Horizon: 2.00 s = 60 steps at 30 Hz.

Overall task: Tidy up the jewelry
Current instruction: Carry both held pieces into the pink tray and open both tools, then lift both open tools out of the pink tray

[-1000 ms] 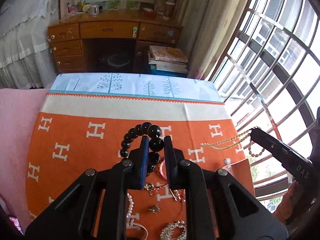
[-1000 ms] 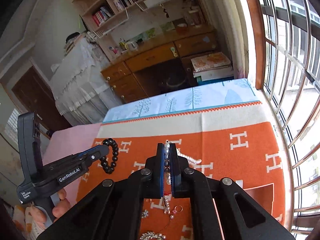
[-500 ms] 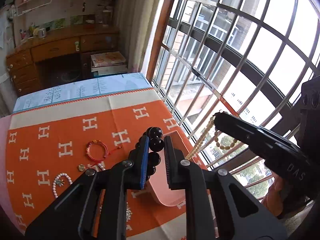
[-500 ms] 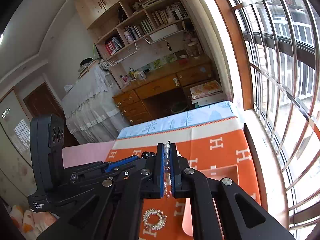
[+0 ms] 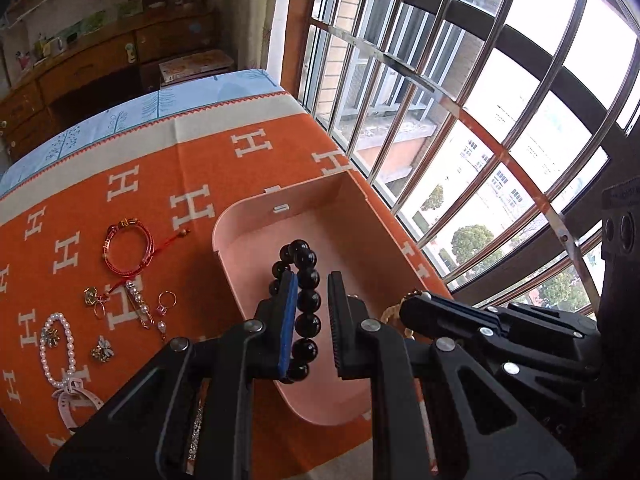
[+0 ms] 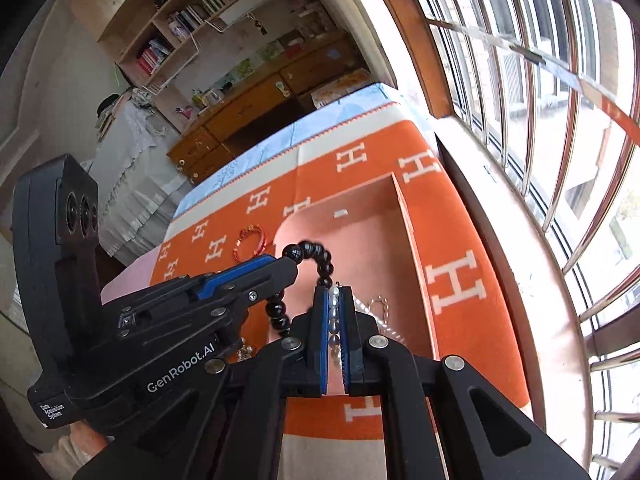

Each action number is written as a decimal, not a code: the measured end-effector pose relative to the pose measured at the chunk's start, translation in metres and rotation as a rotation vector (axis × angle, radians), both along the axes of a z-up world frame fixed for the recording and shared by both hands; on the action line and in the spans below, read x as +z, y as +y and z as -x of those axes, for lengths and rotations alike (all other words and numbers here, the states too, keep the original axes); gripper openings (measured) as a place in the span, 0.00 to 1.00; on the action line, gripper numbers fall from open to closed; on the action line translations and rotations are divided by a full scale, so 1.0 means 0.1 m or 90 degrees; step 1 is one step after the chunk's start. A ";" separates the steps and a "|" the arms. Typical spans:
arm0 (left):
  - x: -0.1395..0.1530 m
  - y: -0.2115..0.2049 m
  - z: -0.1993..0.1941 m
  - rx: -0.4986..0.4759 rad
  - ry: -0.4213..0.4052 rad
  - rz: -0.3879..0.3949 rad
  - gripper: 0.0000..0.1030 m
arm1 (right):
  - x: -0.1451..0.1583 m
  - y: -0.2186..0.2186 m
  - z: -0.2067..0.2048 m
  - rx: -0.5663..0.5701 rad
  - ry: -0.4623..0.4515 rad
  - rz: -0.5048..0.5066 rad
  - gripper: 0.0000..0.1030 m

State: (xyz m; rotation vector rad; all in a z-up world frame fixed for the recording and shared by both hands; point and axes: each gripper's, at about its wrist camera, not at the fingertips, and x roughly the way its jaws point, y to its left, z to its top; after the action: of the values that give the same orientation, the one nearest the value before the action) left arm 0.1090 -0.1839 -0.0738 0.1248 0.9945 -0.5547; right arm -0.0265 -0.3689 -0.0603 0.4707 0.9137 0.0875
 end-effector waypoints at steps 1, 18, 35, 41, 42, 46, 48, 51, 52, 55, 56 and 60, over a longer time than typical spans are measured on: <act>-0.05 0.00 -0.01 -0.002 0.004 -0.005 0.13 | -0.10 0.02 -0.05 -0.002 0.010 0.002 0.04; 0.03 0.66 0.12 0.064 -0.011 0.003 0.53 | -0.40 0.55 -0.23 0.017 0.018 0.090 0.38; 0.42 1.39 0.59 0.123 -0.070 0.002 0.53 | 0.30 0.86 0.12 -0.002 -0.093 0.147 0.55; 0.64 1.83 0.60 0.193 -0.058 0.011 0.53 | 0.52 1.09 0.17 0.024 -0.126 0.171 0.55; 0.69 1.93 0.62 0.207 -0.063 0.014 0.53 | 0.56 1.13 0.17 0.028 -0.130 0.172 0.55; 0.90 2.34 0.67 0.268 -0.092 0.002 0.53 | 0.73 1.27 0.14 0.052 -0.144 0.178 0.55; 0.97 2.55 0.68 0.296 -0.101 -0.013 0.53 | 0.81 1.34 0.09 0.066 -0.146 0.178 0.55; 0.97 2.80 0.70 0.330 -0.097 -0.031 0.53 | 0.92 1.42 -0.01 0.085 -0.143 0.165 0.55; 0.95 2.87 0.70 0.339 -0.093 -0.037 0.53 | 0.96 1.45 -0.06 0.092 -0.140 0.158 0.55; 0.85 3.02 0.67 0.355 -0.071 -0.050 0.53 | 1.03 1.58 -0.20 0.118 -0.127 0.141 0.55; 0.81 3.05 0.66 0.356 -0.064 -0.051 0.53 | 1.05 1.63 -0.27 0.126 -0.123 0.137 0.55; 0.67 3.08 0.58 0.351 -0.046 -0.060 0.53 | 1.04 1.85 -0.46 0.165 -0.101 0.132 0.55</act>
State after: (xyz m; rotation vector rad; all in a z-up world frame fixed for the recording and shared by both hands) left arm 0.0508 0.1240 -0.0072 -0.0474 0.9338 0.0016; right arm 0.0198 -0.1843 0.0436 0.1485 0.8134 0.2605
